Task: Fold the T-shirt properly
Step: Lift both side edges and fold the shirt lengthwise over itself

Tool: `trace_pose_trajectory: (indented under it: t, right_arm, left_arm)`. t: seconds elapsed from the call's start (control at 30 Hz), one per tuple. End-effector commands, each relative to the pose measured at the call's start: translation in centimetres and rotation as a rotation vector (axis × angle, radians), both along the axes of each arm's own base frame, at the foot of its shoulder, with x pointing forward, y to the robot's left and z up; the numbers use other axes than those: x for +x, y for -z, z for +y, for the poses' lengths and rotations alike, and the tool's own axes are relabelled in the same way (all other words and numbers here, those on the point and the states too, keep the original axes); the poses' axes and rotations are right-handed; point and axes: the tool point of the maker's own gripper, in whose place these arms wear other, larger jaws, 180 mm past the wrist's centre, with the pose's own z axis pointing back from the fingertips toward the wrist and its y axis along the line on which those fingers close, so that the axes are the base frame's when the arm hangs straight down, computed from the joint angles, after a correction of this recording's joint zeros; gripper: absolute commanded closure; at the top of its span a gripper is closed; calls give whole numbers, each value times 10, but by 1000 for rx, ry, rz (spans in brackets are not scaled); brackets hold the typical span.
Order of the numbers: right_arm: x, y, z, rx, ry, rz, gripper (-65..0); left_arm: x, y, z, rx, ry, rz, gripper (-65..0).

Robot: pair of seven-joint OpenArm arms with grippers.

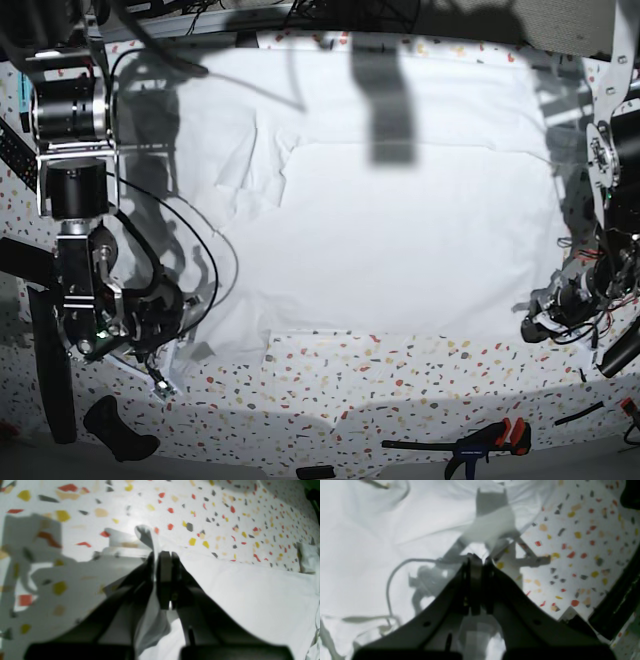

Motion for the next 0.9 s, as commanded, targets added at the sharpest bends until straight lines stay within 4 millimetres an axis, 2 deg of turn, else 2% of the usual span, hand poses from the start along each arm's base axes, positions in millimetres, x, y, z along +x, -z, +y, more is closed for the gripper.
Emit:
trace_pose_trajectory:
  t: [0.0,0.13,0.23,0.37,0.47,0.57,0.73,0.87]
  right_arm:
    - [10,-24,1,0,-13,-66,0]
    - [-2,-28,6,1,-26,-105,0]
    - [-11,-36,-1,6,-3,-138,0]
    - [-28,-53,-19,31,59,-193,0]
    - [-47,-71,-18,108,53,-257,0]
    - [-69,-82,-19,117,53,-292,0]
    - [-100,-77,-30,92,83,-296,0]
    - [-120,-68,-43,77,122,-278,0]
  left_arm:
    - [16,-32,12,7,-17,-93,0]
    - [1,-31,16,80,22,-117,0]
    - [-18,-28,10,136,74,-132,0]
    - [-40,-44,-5,120,121,-191,0]
    - [-53,-58,-13,158,149,-217,0]
    - [-65,-70,-21,216,185,-228,0]
    - [-80,-82,-24,290,192,-226,0]
    - [-96,-72,-22,329,215,-166,0]
